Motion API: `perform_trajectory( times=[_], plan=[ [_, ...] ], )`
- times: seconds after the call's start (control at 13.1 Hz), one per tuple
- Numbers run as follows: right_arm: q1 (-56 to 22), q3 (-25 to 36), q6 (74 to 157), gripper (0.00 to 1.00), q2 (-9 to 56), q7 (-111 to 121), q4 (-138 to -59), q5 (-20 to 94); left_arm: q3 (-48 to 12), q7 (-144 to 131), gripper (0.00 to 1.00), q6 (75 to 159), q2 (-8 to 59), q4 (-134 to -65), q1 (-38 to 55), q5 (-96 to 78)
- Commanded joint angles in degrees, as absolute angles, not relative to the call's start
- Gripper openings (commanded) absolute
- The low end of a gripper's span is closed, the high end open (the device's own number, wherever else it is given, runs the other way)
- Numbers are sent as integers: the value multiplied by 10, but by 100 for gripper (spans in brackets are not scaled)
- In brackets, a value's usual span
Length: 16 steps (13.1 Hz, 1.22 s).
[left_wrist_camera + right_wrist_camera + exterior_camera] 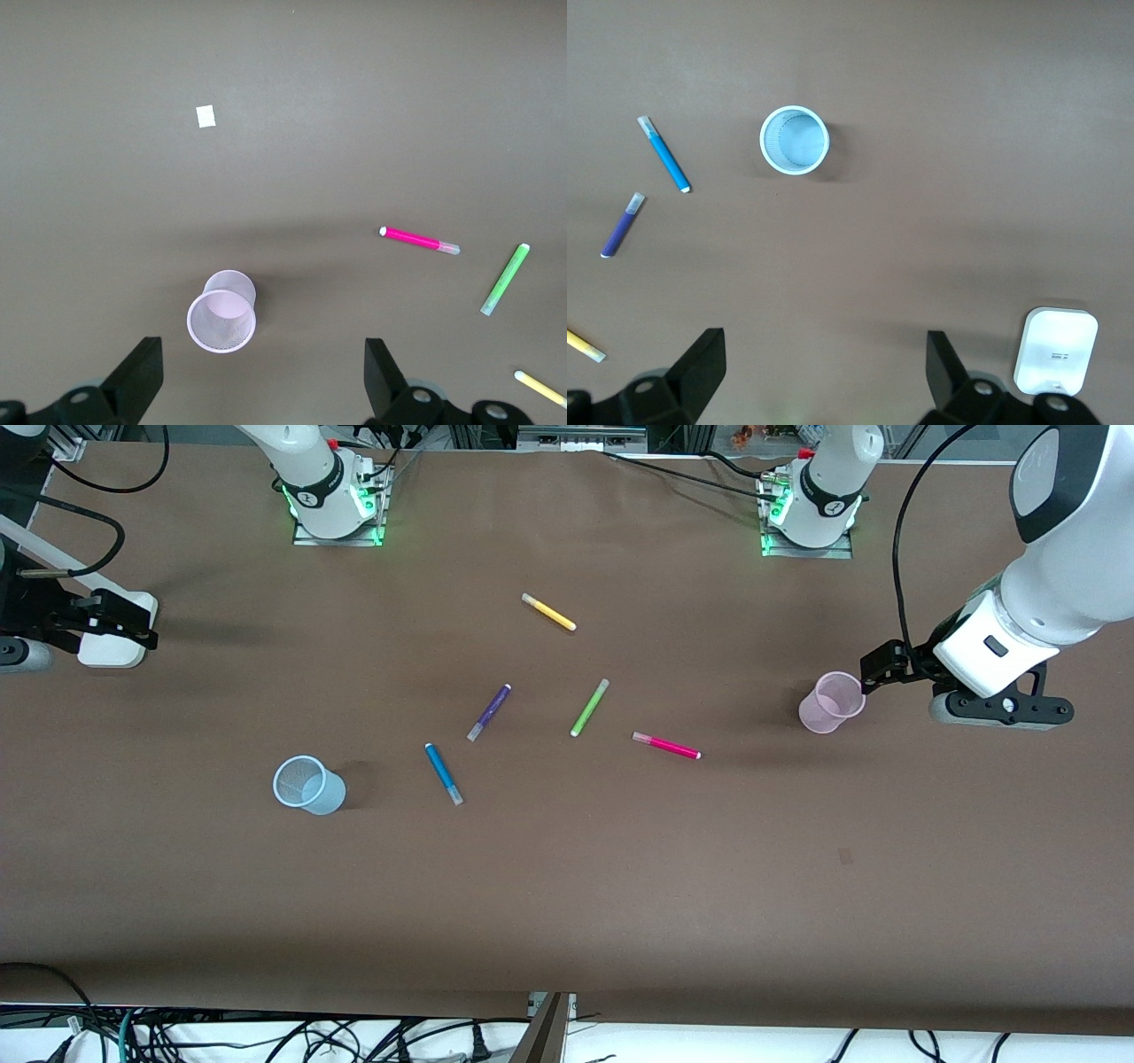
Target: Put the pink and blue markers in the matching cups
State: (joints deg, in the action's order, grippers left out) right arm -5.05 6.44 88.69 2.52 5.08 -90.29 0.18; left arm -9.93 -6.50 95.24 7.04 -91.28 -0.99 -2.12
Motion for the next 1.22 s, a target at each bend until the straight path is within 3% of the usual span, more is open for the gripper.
perform_trajectory(
  times=[0.0, 1.14],
  plan=[
    [-42, 59, 879, 100, 32, 49, -887, 7, -103, -54, 100, 946, 61, -913, -15, -13],
    [-43, 58, 884, 100, 32, 46, -887, 14, -103, -57, 100, 947, 63, -882, -23, -11]
  ],
)
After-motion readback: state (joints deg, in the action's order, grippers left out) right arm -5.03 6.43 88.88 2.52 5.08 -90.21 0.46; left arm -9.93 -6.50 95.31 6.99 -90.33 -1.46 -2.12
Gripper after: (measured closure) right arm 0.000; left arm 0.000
